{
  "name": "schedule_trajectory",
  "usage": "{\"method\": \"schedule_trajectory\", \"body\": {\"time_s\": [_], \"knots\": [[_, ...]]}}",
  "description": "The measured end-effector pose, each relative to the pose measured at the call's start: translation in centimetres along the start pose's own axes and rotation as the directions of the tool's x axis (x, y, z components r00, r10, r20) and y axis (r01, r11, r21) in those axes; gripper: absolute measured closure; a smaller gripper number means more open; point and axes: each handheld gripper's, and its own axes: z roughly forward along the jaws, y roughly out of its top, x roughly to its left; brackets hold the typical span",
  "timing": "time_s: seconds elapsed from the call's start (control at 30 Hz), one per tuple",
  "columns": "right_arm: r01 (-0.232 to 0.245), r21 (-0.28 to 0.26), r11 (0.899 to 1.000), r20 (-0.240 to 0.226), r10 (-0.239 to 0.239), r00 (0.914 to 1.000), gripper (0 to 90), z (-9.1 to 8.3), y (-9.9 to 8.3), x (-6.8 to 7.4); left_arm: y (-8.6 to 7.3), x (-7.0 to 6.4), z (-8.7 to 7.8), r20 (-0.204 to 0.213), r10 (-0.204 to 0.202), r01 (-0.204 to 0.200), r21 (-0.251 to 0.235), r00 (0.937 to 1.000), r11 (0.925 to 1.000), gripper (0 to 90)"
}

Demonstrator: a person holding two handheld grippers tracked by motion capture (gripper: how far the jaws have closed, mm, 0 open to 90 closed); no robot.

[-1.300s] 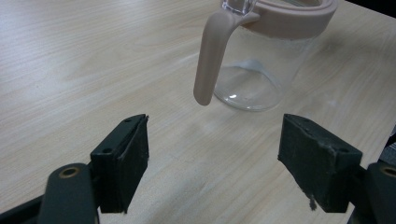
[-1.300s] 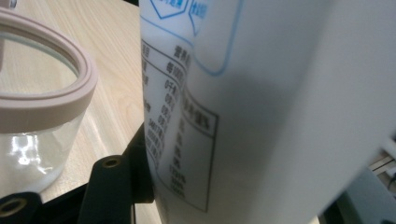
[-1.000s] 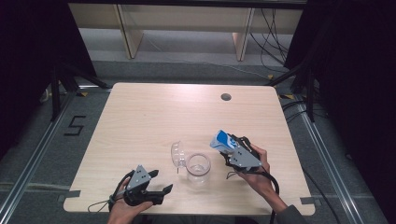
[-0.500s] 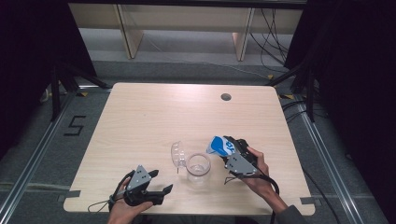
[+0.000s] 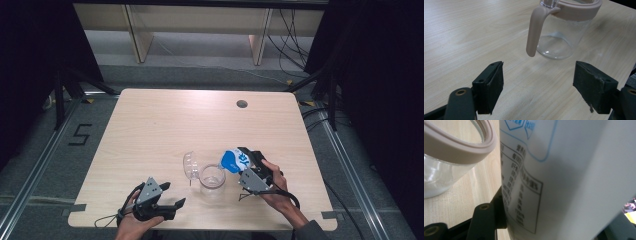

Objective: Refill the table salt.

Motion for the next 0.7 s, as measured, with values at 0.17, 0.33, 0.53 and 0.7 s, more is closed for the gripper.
{"method": "schedule_trajectory", "body": {"time_s": [0.17, 0.33, 0.53, 0.7], "knots": [[0.105, 0.007, 0.994, 0.023, -0.105, 0.9942, 43.7, 0.01, 0.15, -0.15, 0.02, 0.04, -0.06, -0.002, 0.006, -0.006, 0.009, 1.0000, 0.9999, 24.0], [0.120, 0.031, 0.992, 0.044, -0.121, 0.9917, 44.0, 0.01, 0.08, 0.18, -0.04, -0.01, 0.00, 0.003, -0.009, 0.009, 0.008, 1.0000, 0.9999, 23.9], [0.146, 0.042, 0.988, 0.049, -0.148, 0.9878, 44.1, 0.09, 0.14, 0.38, -0.06, -0.08, 0.07, 0.007, -0.008, 0.008, 0.014, 0.9999, 0.9999, 23.9], [0.168, 0.051, 0.984, 0.036, -0.170, 0.9848, 44.4, 0.20, 0.17, 0.65, -0.06, -0.05, 0.05, 0.006, -0.007, 0.007, 0.012, 1.0000, 0.9999, 23.9]]}}
